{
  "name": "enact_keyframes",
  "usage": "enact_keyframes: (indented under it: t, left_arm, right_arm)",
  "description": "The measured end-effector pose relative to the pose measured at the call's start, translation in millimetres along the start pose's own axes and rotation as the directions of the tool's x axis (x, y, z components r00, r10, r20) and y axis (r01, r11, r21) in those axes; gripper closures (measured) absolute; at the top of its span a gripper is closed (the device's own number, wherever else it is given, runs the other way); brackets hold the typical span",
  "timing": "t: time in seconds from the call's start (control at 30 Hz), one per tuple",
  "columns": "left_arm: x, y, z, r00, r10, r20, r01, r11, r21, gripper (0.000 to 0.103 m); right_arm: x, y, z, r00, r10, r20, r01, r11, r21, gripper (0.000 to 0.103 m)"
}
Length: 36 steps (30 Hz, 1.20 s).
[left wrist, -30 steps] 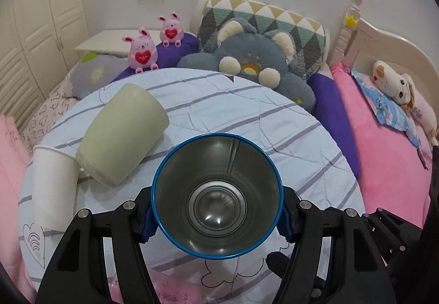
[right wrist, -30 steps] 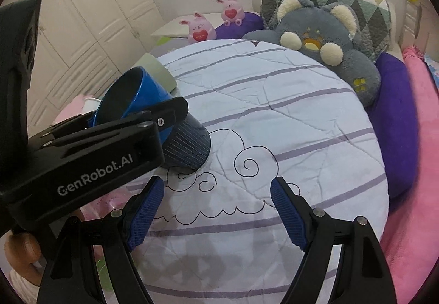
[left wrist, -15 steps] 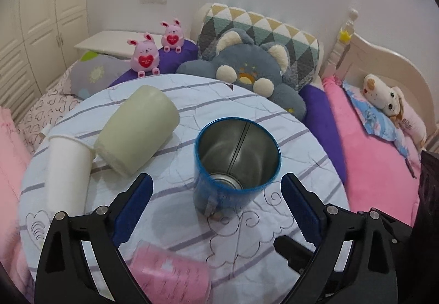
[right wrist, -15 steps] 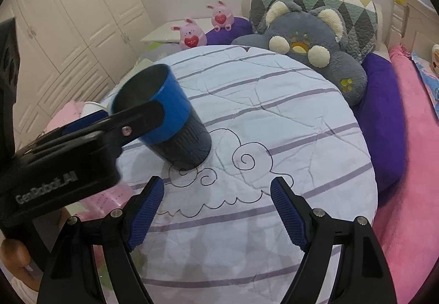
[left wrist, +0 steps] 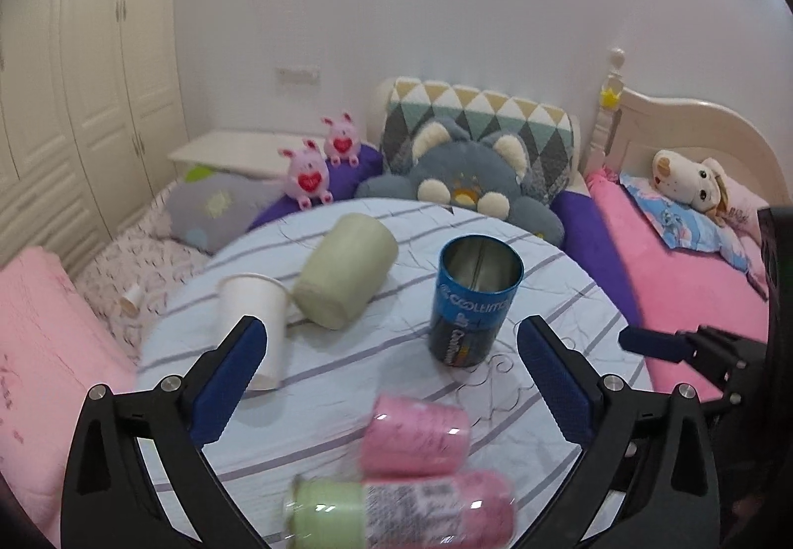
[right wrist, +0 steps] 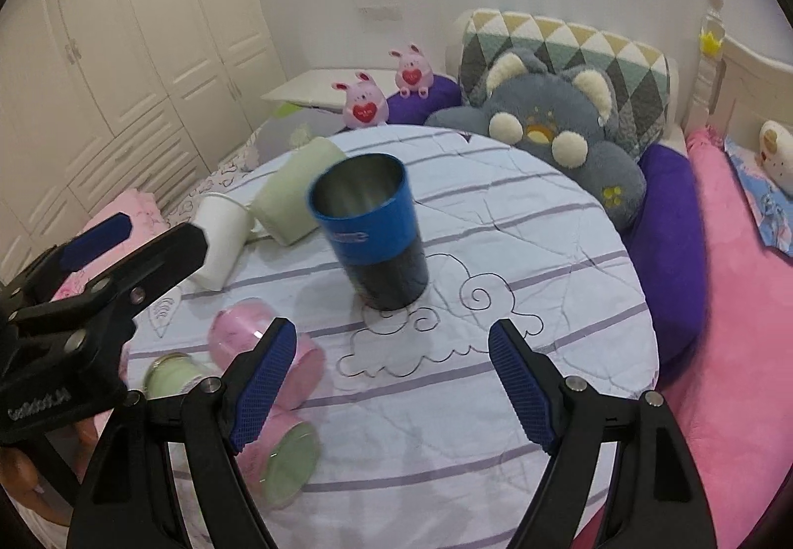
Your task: Flip cup upright
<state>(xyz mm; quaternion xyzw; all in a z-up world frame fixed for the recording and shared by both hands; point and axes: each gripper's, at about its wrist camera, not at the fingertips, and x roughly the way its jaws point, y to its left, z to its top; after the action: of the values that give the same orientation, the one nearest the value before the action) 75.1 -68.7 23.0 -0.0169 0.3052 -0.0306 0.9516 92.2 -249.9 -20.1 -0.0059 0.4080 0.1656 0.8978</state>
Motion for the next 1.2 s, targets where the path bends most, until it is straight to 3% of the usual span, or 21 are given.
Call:
enact_keyframes:
  t: [0.13,0.4,0.63,0.9,1.2]
  left_arm:
    - [-25.8,5.7,-8.5,0.999,0.001,0.035,-0.003,0.999,0.037,0.0]
    - [-70.3,18.7,-28.2,0.995,0.006,0.095,-0.015,0.995,0.097,0.0]
    - [-100.9,26.9,-50.6,0.985,0.058,0.165,-0.08,0.988,0.129,0.0]
    - [-115.4,31.5,-67.8,0.972,0.097,0.215,-0.128,0.983,0.133,0.0]
    - [-123.2,31.9,-73.0,0.973,0.078,0.218,-0.102,0.99,0.101,0.0]
  right_arm:
    - [-16.8,16.4,-8.6,0.999,-0.008,0.047,0.009,1.0,-0.019,0.022]
    - [-48.3,45.0,-32.7,0.987,-0.112,0.115,0.121,0.989,-0.081,0.022]
    - [-71.8,50.0,-55.8,0.954,-0.238,0.181,0.252,0.966,-0.058,0.022]
    - [-90.7,54.4,-65.0,0.941,-0.208,0.267,0.225,0.974,-0.036,0.022]
    - [-106.9,69.8,-70.4,0.916,-0.147,0.373,0.187,0.98,-0.073,0.022]
